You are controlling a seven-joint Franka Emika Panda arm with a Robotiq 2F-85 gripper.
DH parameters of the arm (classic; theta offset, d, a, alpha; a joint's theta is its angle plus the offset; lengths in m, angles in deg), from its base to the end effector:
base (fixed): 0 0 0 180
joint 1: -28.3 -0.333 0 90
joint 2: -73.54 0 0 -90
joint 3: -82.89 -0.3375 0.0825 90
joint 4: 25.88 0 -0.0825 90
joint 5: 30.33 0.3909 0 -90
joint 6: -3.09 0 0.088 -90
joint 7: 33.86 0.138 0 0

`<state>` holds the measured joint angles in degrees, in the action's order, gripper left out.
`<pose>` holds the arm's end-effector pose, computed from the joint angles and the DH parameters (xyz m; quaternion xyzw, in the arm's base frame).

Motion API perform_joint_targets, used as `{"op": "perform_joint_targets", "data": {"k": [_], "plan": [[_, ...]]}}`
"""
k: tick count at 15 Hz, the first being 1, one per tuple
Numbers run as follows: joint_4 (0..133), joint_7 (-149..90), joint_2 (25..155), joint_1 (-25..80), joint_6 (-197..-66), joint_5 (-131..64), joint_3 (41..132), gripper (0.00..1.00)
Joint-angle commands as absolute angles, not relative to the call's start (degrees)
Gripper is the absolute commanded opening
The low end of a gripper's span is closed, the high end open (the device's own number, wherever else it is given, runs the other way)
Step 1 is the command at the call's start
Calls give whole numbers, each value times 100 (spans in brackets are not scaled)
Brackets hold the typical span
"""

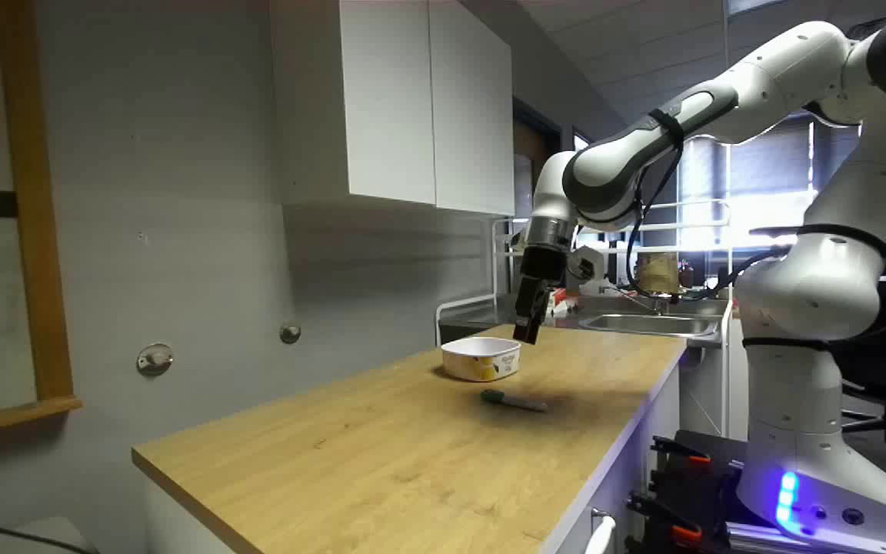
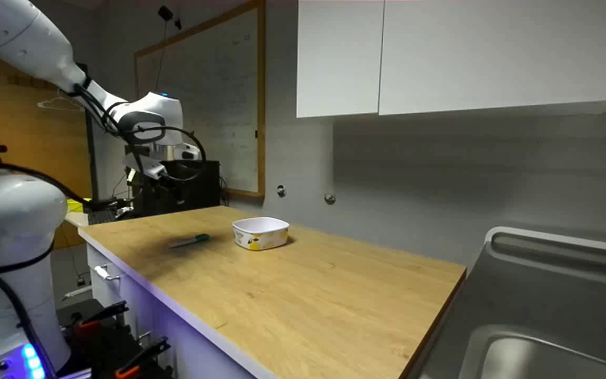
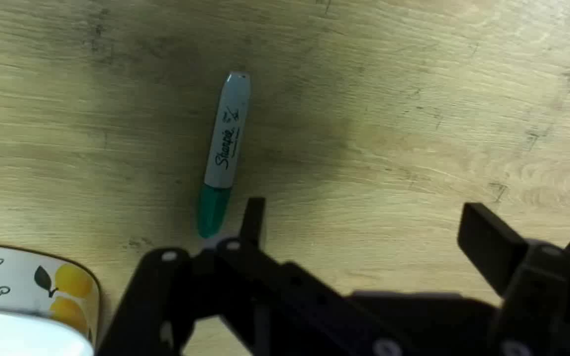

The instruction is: Put the marker in the bowl

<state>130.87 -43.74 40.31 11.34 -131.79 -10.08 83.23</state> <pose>0.3511 0.1179 0.3973 -0.9787 -0.1166 -0.0889 0.1433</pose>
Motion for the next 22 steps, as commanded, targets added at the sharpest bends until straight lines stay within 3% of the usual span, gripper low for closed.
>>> {"op": "perform_joint_targets", "data": {"k": [1,22], "plan": [[13072,-4394,4026,1190,-13145,-977,8270,100],[12972,-4442,4428,1382,-13237,-1063,8357,100]]}}
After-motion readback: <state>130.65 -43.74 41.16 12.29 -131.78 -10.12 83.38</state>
